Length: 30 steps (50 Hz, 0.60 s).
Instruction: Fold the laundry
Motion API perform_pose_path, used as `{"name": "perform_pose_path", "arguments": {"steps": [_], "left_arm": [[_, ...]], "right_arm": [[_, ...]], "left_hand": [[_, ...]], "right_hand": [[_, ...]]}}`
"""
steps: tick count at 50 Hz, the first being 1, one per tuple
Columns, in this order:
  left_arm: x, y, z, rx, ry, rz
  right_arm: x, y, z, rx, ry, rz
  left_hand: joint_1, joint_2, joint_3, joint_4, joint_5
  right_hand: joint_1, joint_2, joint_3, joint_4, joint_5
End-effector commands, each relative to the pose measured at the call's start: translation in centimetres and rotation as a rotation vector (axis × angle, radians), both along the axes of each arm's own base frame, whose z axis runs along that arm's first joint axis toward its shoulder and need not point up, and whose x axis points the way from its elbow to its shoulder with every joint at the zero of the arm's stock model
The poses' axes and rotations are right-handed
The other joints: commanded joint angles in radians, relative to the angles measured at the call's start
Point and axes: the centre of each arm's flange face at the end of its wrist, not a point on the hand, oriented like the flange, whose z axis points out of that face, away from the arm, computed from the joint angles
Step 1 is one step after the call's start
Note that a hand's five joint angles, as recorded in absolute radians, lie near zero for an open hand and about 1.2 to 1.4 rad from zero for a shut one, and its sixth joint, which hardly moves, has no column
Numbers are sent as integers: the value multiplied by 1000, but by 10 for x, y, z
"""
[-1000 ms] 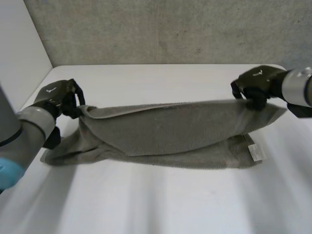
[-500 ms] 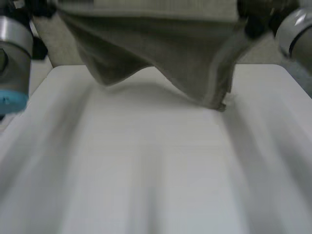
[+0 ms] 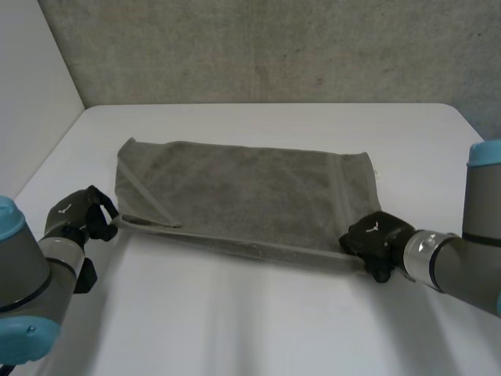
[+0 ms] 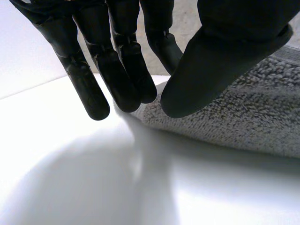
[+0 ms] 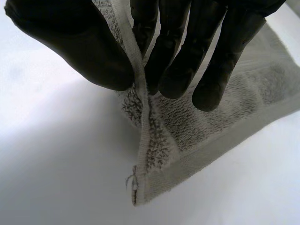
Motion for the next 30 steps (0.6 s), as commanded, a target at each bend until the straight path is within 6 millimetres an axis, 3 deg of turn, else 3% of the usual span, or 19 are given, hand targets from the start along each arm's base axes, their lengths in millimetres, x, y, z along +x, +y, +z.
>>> {"name": "perform_pose_path", "arguments": {"steps": [1,2,3,4,6,9,20,23,25,28,30], "left_arm": [[8,11,14,-17,-32,11],[8,11,14,-17,-32,11],[8,12,18,-31,-52,0],[7,12,18,-31,-53,0],[2,13,27,-70,-106,-48],[-5,13,36,-114,-155,-108],[-33,12,53,-200,-181,-232],[-45,12,41,-169,-186,-274],[-64,14,27,-141,-191,-333],[-71,12,22,-133,-191,-351],[-81,11,8,-96,-200,-384]], "right_arm": [[-10,11,-4,3,0,-22],[-10,11,-4,2,0,-22],[-10,12,-5,-3,-2,-22],[-11,11,-5,-12,-4,-23],[-11,11,-6,-21,-5,-24],[-12,7,-7,-35,-8,-33],[-17,7,-14,-22,-5,-48],[-18,7,-15,-21,-4,-49],[-18,8,-17,-21,-4,-49],[-18,9,-19,-14,-1,-49],[-18,9,-19,-14,-1,-49]], "left_hand": [[93,34,34,33,57],[91,32,33,31,56],[-150,-209,-208,-210,-186],[-152,-211,-211,-212,-188],[-597,-656,-655,-657,-633],[-719,-778,-777,-779,-754],[-728,-787,-786,-788,-764],[-722,-781,-780,-782,-758],[-722,-781,-780,-782,-758],[-722,-781,-780,-782,-758],[-722,-781,-780,-782,-758]], "right_hand": [[57,47,54,63,52],[57,47,54,63,52],[57,47,54,63,52],[57,47,54,63,52],[57,47,54,63,52],[57,47,54,63,52],[57,47,54,63,52],[57,47,54,63,52],[57,47,54,63,52],[57,47,54,63,52],[57,47,54,63,52]]}}
